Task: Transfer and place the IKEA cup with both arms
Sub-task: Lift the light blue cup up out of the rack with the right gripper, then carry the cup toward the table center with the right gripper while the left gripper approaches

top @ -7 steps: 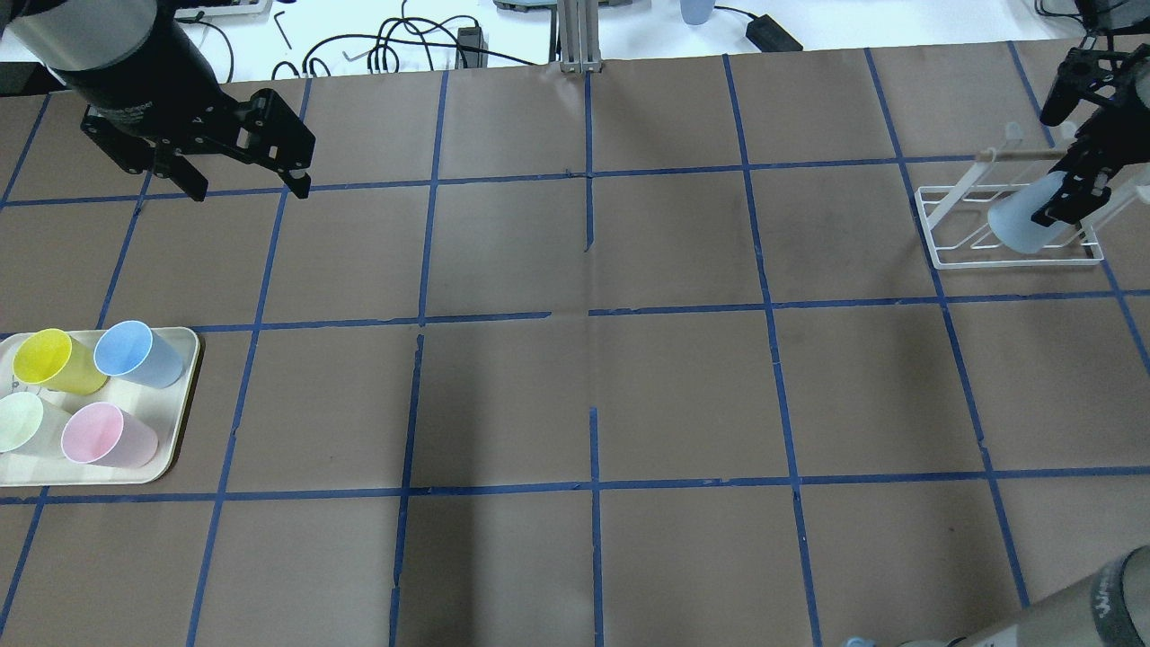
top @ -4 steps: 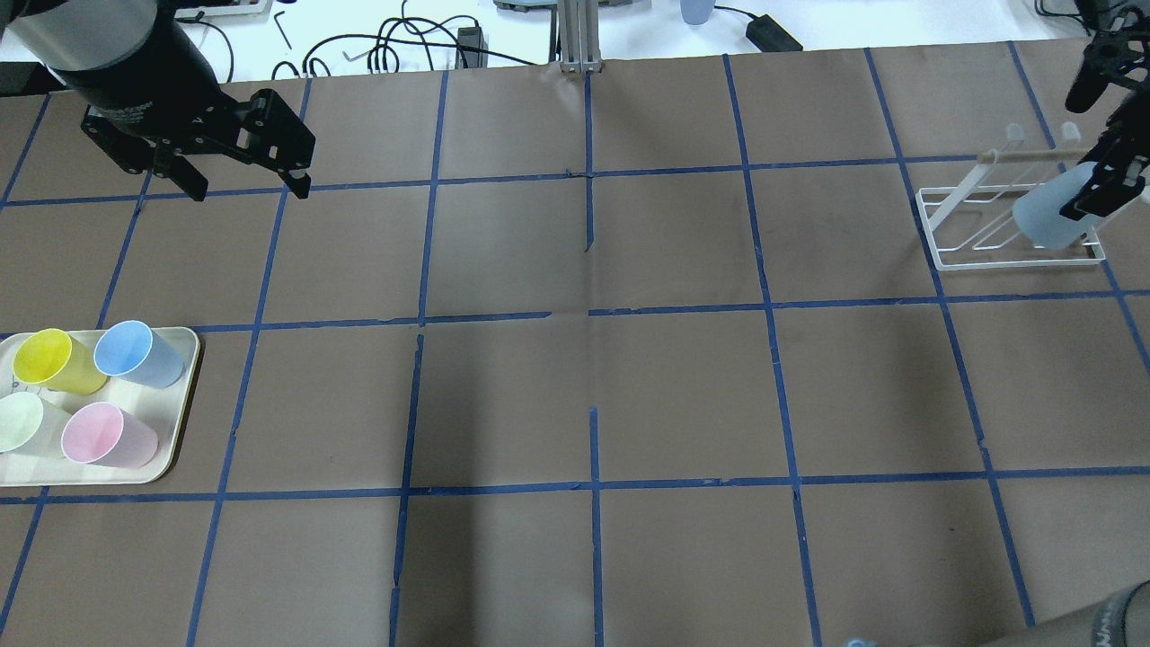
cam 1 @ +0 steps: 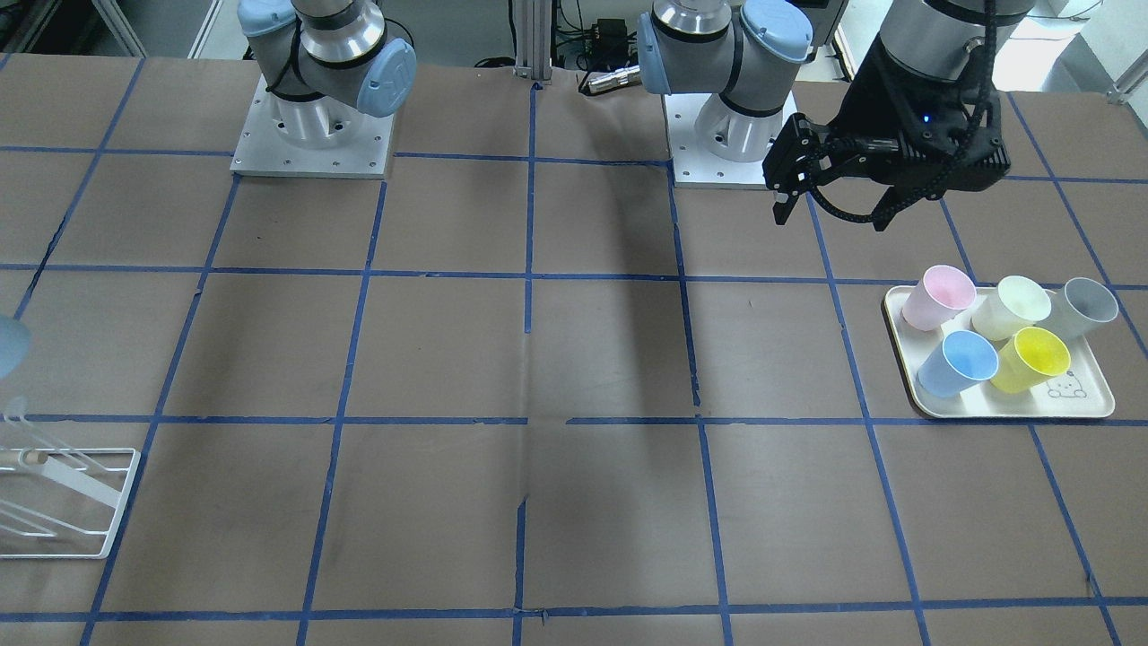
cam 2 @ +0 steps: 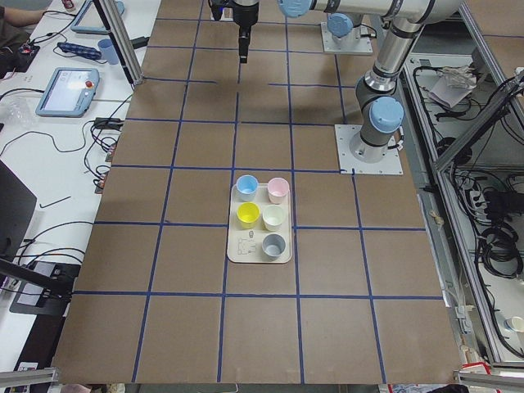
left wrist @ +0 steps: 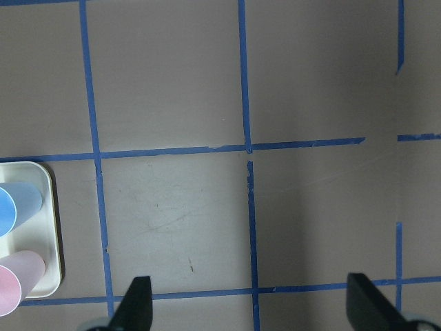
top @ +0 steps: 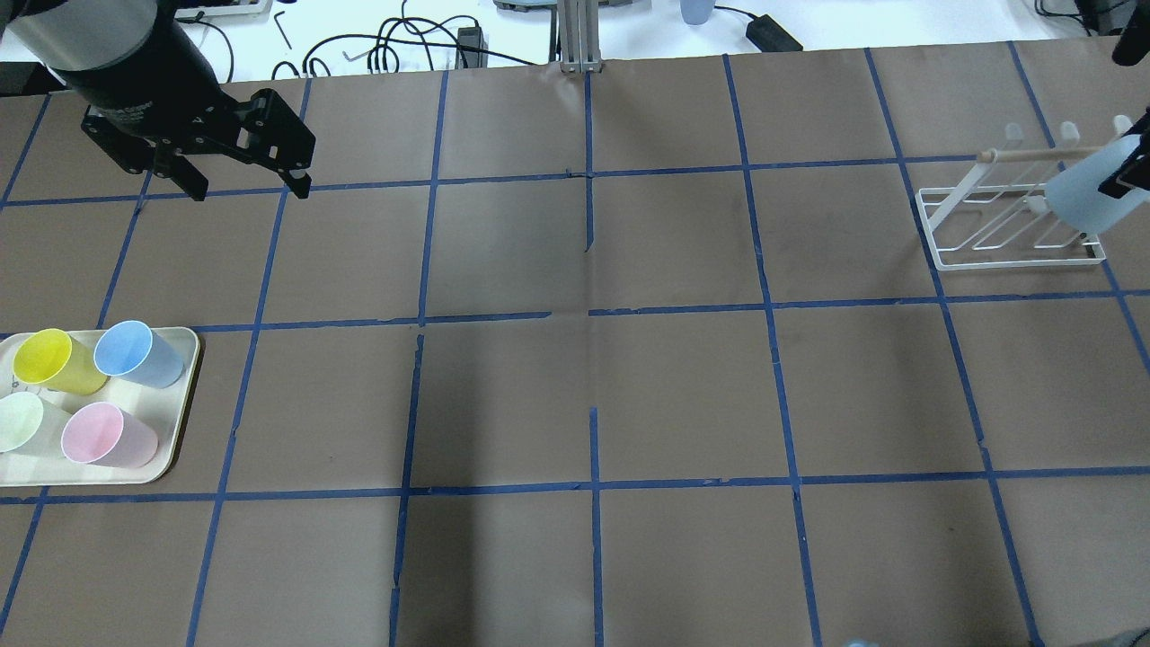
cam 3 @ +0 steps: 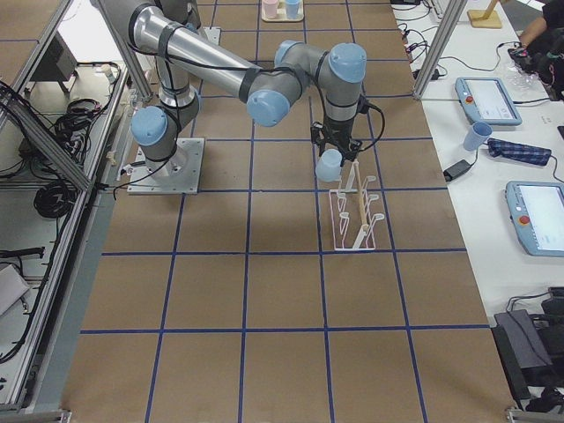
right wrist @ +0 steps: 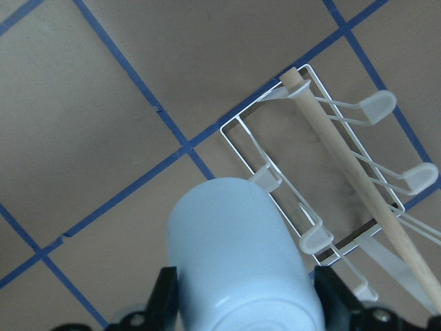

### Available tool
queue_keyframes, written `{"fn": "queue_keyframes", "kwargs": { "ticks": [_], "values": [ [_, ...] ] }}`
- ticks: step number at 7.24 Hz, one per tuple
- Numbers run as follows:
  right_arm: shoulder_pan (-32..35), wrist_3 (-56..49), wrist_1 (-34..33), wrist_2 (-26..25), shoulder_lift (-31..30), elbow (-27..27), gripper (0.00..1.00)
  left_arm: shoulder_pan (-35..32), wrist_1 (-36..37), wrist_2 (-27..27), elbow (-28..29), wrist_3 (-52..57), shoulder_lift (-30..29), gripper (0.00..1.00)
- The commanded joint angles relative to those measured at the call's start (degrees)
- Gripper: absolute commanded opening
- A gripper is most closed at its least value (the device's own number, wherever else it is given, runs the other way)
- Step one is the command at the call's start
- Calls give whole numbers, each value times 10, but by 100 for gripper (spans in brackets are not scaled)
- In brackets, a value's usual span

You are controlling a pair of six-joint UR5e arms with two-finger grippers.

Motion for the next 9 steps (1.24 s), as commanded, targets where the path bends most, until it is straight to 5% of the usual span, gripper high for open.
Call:
{"fn": "queue_keyframes", "kwargs": {
  "ticks": [1, 5, 9],
  "values": [
    [1, 39, 96, 41, -54, -9, 29, 2, -2, -10, -1, 3, 2, 100],
    [2, 285, 262, 306, -88, -1, 27, 84, -3, -252, -73, 6, 35, 100],
    [40, 499, 325, 404, -114, 57, 26, 141, 17, -542, -172, 16, 42, 100]
  ]
}}
